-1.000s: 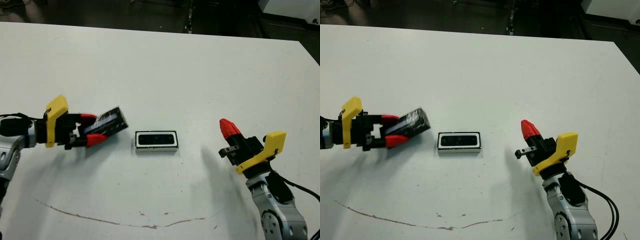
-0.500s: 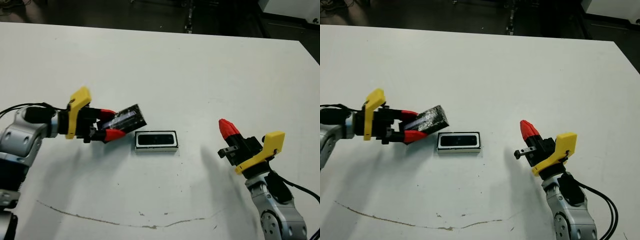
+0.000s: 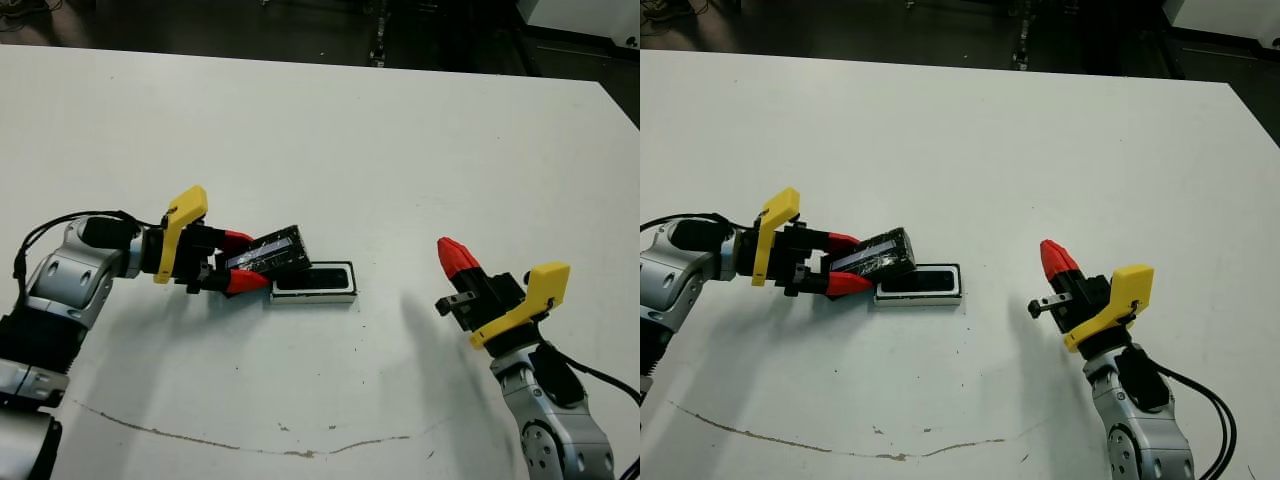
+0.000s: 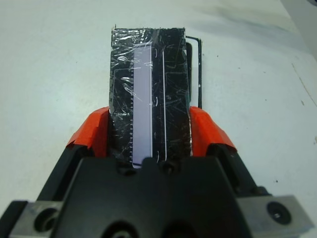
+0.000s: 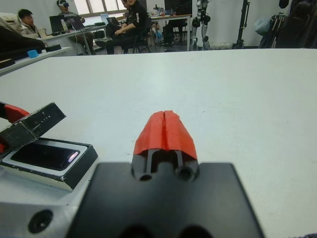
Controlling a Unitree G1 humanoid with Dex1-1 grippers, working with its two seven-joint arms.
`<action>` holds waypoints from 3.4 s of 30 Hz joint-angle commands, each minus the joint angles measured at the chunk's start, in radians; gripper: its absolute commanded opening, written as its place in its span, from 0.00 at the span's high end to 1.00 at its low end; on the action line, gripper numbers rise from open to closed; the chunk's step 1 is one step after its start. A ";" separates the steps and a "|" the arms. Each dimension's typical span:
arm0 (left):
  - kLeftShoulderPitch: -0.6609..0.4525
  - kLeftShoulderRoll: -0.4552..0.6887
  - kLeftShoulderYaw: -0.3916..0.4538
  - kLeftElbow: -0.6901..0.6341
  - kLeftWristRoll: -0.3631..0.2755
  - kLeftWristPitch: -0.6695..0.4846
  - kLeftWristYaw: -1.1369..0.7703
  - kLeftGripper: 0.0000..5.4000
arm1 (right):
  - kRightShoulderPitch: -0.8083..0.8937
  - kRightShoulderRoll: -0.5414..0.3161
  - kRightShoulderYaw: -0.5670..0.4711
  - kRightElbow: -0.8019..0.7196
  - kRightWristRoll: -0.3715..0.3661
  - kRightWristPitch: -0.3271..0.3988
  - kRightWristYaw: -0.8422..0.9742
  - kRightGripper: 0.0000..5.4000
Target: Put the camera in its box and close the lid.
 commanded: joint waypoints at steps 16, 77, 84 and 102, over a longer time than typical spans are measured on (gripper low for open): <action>0.035 -0.050 -0.027 -0.005 -0.015 0.008 -0.032 0.41 | 0.005 -0.011 -0.009 0.001 0.004 0.007 -0.006 1.00; 0.094 -0.130 -0.043 -0.005 -0.088 0.074 -0.068 0.41 | 0.004 -0.016 -0.009 0.009 0.002 0.006 0.007 1.00; 0.103 -0.133 -0.046 0.000 -0.089 0.083 -0.059 0.41 | -0.002 -0.019 -0.010 0.012 0.006 0.002 0.016 1.00; 0.087 -0.157 -0.068 0.044 -0.058 -0.014 -0.061 0.41 | -0.014 -0.020 -0.011 0.006 0.018 0.023 0.014 1.00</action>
